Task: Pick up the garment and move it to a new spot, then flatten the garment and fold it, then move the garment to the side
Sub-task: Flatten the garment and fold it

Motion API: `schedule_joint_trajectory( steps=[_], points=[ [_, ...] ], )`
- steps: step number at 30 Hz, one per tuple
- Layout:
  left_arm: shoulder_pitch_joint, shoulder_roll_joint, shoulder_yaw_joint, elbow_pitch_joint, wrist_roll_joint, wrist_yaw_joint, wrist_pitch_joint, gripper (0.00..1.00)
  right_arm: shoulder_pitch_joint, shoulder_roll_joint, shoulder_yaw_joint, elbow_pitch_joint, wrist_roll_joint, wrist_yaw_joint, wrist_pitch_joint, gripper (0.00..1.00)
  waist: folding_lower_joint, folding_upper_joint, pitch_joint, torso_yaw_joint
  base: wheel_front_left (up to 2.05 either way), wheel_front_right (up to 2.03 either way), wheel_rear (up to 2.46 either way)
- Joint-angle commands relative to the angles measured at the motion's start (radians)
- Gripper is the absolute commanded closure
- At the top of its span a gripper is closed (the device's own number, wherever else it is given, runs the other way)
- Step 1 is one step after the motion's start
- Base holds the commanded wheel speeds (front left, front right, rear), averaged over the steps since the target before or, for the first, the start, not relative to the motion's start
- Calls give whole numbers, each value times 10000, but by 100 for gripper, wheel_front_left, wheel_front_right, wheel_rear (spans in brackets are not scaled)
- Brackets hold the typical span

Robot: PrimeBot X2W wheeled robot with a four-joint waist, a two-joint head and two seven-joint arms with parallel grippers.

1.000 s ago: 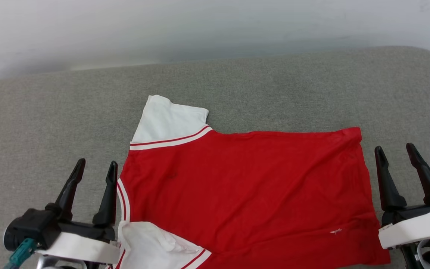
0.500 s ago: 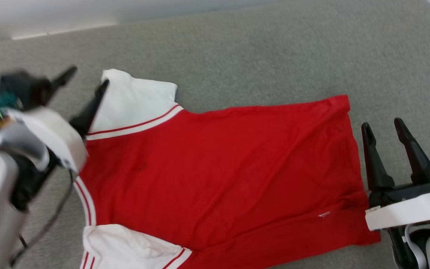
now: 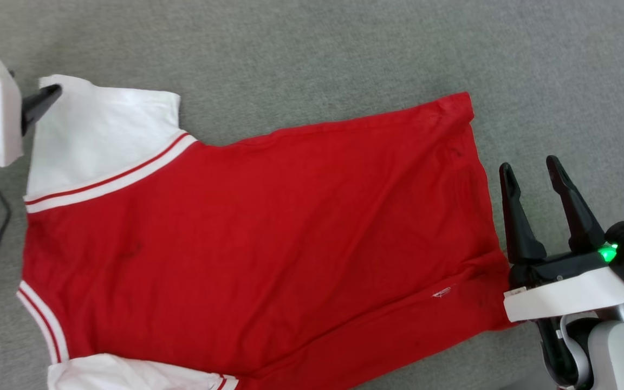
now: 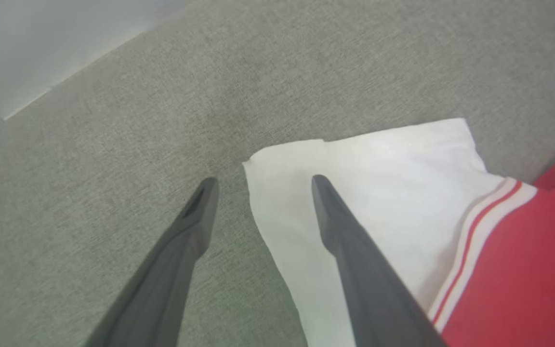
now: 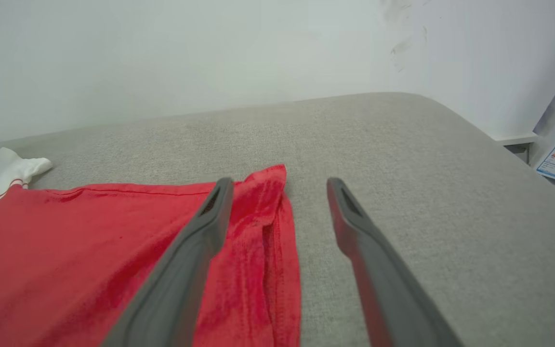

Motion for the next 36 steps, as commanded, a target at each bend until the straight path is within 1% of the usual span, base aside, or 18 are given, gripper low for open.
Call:
schedule_joint_trajectory(
  steps=[1, 5, 8, 11, 12, 13, 14, 15, 17, 21, 26, 31, 36],
  points=[
    [-242, 225, -164, 243, -106, -7, 293, 0, -192, 108, 44, 90, -22, -8, -126, 0, -2, 0, 294, -267, 0, 0, 0],
    [-432, 415, -435, 662, -178, -8, 475, 0, -281, 177, 112, 261, 19, -8, -262, 0, -2, 0, 502, -396, 0, 0, 0],
    [-496, 435, -714, 873, -233, -8, 406, 0, -321, 219, 155, 356, 37, -8, -342, 0, -2, 0, 628, -427, 0, 0, 0],
    [-300, 423, -1245, 932, -374, -9, 535, 0, -398, 242, 167, 425, 26, -8, -380, 0, -2, 0, 698, -407, 0, 0, 0],
    [-300, 423, -1245, 932, -374, -9, 535, 0, -398, 242, 167, 425, 26, -8, -380, 0, -2, 0, 698, -407, 0, 0, 0],
    [-270, 412, -1400, 935, -446, -13, 587, 2, -413, 250, 161, 451, 14, -8, -389, 0, -2, 0, 710, -389, 0, 0, 0],
    [-262, 392, -1538, 924, -532, -14, 549, 54, -425, 251, 154, 474, -9, -6, -382, 0, -2, 0, 713, -367, 0, 0, 0],
    [-286, 367, -1648, 921, -609, -19, 463, 100, -440, 252, 130, 492, -36, -8, -374, 0, -2, 0, 704, -334, 0, 0, 0],
    [-352, 298, -1800, 937, -672, -19, 126, 100, -474, 198, 92, 523, -92, -8, -326, 0, -2, 0, 627, -243, 0, 0, 0],
    [-634, 205, -1868, 1053, -640, -8, -1064, 100, -483, -28, 44, 511, -193, -8, -121, 0, -2, 0, 265, -14, 0, 0, 0],
    [-799, 48, -2230, 935, -584, -9, -2400, 100, -362, -574, -17, 369, -183, -8, 579, 0, -2, 0, -480, 424, 0, 0, 0],
    [-333, -48, -2561, 273, -776, -9, -3471, 100, -287, -1517, -6, 120, 51, -6, 2133, 0, -2, 0, -1210, 989, 0, 0, 0],
    [226, 162, -2659, -742, -821, -9, -4280, 100, -766, -2624, 287, -35, 562, -6, 4459, 0, -2, 0, -1607, 1567, 0, 0, 0]
  ],
)
